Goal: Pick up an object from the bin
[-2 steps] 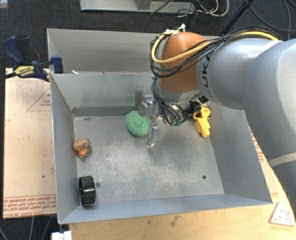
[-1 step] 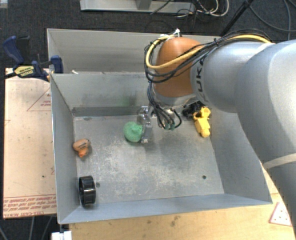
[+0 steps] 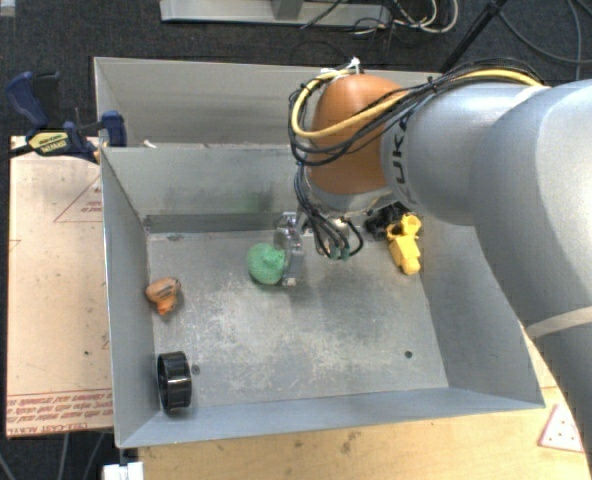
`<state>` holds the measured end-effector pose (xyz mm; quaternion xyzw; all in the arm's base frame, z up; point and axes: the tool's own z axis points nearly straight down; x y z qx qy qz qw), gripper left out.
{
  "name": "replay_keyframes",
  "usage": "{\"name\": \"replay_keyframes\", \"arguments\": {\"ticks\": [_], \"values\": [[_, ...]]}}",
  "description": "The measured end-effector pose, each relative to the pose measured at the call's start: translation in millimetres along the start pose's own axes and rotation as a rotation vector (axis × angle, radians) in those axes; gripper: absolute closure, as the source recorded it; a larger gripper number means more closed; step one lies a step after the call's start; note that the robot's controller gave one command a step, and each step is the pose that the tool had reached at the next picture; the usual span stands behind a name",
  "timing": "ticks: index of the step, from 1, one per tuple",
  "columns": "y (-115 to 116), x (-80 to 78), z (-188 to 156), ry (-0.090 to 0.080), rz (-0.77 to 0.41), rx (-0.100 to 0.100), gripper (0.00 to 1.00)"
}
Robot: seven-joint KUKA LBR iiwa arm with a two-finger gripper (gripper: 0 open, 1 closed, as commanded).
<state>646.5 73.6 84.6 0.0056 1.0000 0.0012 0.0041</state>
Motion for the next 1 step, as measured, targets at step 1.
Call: {"name": "replay_keyframes", "arguments": {"ticks": [1], "values": [[-19.2, -4.8, -136.8, -0.001, -0.219, 0.001, 1.0]]}}
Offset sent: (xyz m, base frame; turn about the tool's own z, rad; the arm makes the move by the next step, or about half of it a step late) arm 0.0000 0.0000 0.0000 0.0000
